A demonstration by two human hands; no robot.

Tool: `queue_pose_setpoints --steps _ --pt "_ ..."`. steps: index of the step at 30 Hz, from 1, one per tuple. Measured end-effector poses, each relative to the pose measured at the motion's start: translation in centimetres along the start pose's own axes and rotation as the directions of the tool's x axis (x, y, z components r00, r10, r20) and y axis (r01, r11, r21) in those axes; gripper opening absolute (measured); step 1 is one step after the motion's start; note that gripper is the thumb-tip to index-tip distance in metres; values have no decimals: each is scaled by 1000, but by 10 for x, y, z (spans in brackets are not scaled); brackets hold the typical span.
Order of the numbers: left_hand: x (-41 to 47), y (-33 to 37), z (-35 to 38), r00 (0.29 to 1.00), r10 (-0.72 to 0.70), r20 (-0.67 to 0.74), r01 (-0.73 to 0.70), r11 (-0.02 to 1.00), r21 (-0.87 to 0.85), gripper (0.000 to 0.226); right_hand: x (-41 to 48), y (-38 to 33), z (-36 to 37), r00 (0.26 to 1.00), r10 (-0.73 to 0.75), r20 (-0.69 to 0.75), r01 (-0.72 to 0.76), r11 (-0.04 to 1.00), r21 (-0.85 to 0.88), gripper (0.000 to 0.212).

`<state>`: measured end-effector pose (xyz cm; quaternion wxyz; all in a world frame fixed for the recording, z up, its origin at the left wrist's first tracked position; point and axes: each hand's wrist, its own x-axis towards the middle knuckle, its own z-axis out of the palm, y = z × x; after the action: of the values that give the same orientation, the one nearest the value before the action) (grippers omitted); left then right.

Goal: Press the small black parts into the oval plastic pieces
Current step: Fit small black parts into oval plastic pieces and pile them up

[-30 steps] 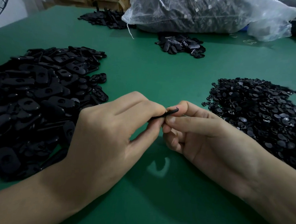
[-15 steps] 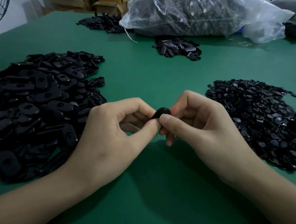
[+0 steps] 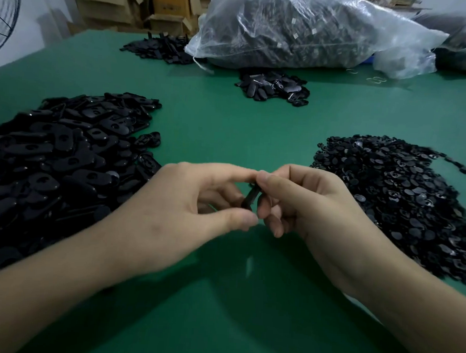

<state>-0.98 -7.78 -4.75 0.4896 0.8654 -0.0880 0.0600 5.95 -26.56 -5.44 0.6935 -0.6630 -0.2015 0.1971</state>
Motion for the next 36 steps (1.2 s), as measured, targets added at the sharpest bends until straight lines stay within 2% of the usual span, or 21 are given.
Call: queue_pose_setpoints --steps 2,4,7,10,12,15,18,20,22,26,28,33,36 --pt "9 0 -9 996 -30 79 41 990 -132 48 1 -1 -1 999 29 17 -29 999 26 23" --pt "20 1 -17 991 -33 133 53 987 -153 48 2 -1 -3 999 44 22 -45 998 54 22" --pt "42 -2 -26 989 -26 145 22 999 29 47 7 -1 -8 999 28 -34 -27 999 33 19" --pt "73 -14 -29 998 -60 -34 66 967 244 43 11 -2 -16 988 -35 -153 22 996 -84 13" --pt "96 -24 -28 986 -93 -138 141 908 394 41 13 -2 -21 974 -109 -199 55 964 -260 7" --pt "126 -41 -26 967 -169 -191 246 815 524 51 13 0 -27 956 -236 -175 90 803 -589 8" --pt "147 -56 -26 946 -202 -252 314 762 567 55 10 1 -27 962 -262 -76 79 533 -842 14" --pt "157 -64 -28 930 -216 -296 353 746 565 57 8 0 -26 968 -249 -31 63 362 -930 21" --pt "162 -69 -31 920 -238 -313 379 749 544 61 7 0 -26 970 -244 -11 59 278 -959 28" --pt "158 -67 -38 924 -288 -253 382 754 535 81 7 0 -24 976 -210 54 99 210 -973 38" --pt "147 -58 -46 931 -316 -185 364 740 566 72 7 2 -21 981 -168 99 130 180 -975 45" --pt "98 -20 -84 908 -409 85 227 655 720 19 9 8 -18 981 -108 161 176 152 -973 47" --pt "69 -9 -103 926 -363 104 161 629 760 6 10 7 -20 975 -162 153 178 149 -973 41"
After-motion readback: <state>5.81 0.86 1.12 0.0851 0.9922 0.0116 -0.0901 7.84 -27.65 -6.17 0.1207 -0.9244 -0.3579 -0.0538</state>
